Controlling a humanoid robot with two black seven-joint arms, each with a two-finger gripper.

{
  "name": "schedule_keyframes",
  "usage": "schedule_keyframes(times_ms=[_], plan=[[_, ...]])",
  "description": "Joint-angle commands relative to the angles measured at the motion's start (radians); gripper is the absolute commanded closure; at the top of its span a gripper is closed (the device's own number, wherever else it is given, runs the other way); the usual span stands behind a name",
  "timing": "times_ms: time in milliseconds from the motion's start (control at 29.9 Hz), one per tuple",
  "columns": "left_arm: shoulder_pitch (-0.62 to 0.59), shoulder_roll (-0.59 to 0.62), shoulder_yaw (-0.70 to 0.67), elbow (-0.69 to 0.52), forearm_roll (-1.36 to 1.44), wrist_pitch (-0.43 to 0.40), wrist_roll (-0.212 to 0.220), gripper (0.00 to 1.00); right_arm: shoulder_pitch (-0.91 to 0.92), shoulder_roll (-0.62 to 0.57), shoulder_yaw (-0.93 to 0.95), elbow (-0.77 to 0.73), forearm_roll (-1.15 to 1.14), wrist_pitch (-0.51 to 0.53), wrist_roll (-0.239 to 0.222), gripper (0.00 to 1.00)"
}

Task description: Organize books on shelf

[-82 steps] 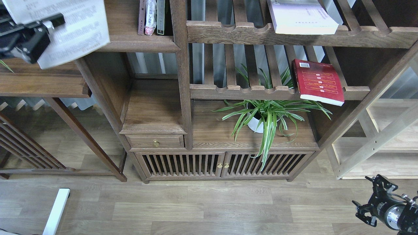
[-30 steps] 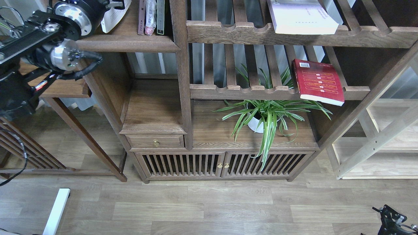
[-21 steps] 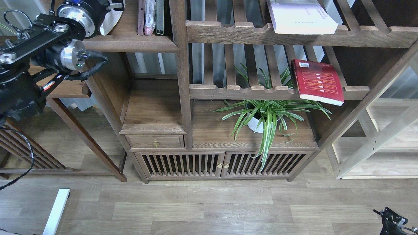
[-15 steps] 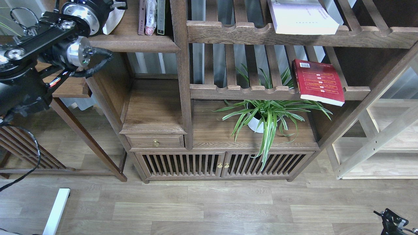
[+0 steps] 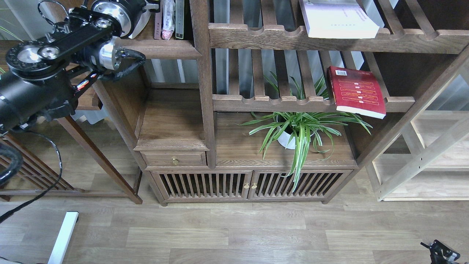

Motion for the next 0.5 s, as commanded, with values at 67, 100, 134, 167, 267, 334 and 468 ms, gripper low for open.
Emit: schedule_keyframes(times_ms=[67,100,134,167,267,334,468], plan=[[-0.001,-0.026,0.003,0.033,0.0,0.0,0.001,1.0,0.001,-0.002,0.0,0.0,0.0,0.0,0.0,0.0],[-0.001,-0.029,0.003,0.038,0.0,0.0,0.001,1.0,0.002,-0.002,0.0,0.0,0.0,0.0,0.0,0.0],[-0.001,-0.035,0.003,0.049,0.0,0.0,0.001,1.0,0.002,0.0,0.0,0.0,0.0,0.0,0.0,0.0],[-0.001,-0.039,0.003,0.056,0.0,0.0,-0.001,1.0,0.004,-0.002,0.002,0.0,0.0,0.0,0.0,0.0],[-0.002,-0.058,0.003,0.072,-0.002,0.0,-0.001,1.0,0.004,0.0,0.0,0.0,0.0,0.0,0.0,0.0],[-0.004,-0.066,0.003,0.075,-0.002,0.0,-0.001,1.0,0.004,-0.002,0.0,0.0,0.0,0.0,0.0,0.0],[-0.008,-0.067,0.0,0.079,-0.002,0.0,-0.001,1.0,0.002,-0.002,0.0,0.0,-0.002,0.0,0.0,0.0]])
